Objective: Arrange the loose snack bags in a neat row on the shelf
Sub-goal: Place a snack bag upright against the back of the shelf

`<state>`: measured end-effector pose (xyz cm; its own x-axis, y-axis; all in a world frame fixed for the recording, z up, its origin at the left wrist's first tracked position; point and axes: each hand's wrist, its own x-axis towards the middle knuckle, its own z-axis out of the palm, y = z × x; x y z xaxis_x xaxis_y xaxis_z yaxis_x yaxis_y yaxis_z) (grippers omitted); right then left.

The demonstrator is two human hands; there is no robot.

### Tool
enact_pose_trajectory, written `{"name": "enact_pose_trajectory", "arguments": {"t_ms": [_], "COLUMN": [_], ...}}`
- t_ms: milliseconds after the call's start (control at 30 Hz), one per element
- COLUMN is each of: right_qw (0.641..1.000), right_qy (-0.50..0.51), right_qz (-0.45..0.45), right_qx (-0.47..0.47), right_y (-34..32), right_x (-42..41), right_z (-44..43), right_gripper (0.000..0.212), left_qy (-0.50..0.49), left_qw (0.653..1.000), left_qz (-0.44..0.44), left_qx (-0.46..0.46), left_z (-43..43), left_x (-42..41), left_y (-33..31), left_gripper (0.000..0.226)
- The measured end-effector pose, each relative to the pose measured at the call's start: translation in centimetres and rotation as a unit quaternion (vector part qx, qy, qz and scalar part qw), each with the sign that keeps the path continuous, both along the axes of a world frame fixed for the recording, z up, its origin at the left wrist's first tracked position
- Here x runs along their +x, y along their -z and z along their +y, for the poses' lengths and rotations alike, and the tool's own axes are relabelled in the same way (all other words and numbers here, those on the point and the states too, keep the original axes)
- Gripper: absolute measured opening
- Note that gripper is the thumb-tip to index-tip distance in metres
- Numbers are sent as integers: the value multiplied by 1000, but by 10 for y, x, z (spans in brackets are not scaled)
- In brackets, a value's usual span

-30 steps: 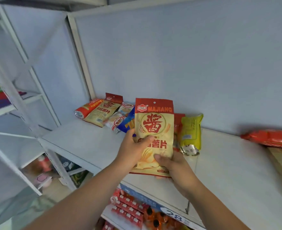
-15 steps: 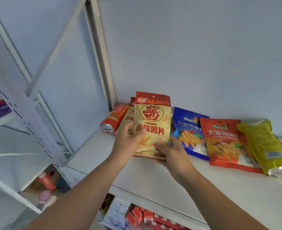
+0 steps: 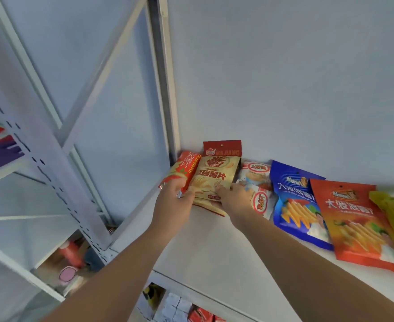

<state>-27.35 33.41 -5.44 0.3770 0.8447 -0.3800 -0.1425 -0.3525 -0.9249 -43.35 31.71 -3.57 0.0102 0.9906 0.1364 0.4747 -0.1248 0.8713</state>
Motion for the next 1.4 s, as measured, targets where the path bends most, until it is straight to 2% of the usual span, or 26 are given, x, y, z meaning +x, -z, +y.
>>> {"name": "enact_pose_trajectory", "arguments": {"t_ms": [133, 233, 433, 633, 733, 967, 1200, 1400], "right_qw": [980, 965, 943, 938, 925, 890, 865, 793], "right_qy": [-39, -58, -10, 98, 170, 289, 298, 208], "right_qz": [-192, -254, -316, -325, -336, -351, -400, -552], "right_qx": [-10, 32, 98, 66, 40, -28, -65, -149], "right_y": [-10, -23, -33, -26, -23, -21, -15, -12], "right_x": [5, 14, 58, 131, 171, 264, 371, 465], "right_z": [-13, -29, -89, -178, -226, -339, -444, -479], "right_gripper": [12, 23, 46, 35, 26, 23, 37, 59], "left_qy": [31, 76, 166, 291, 363, 472, 528, 541], "left_qw": [999, 996, 981, 952, 926, 876, 844, 837], "left_qz": [15, 15, 25, 30, 28, 30, 45, 78], "left_qx": [10, 39, 99, 95, 94, 95, 85, 21], "left_z": [-2, -3, -13, -56, -87, -159, -248, -302], "left_x": [3, 15, 66, 151, 200, 316, 455, 538], "left_y": [1, -4, -12, -11, -16, -14, -9, 8], "left_gripper": [28, 28, 22, 18, 17, 18, 17, 23]}}
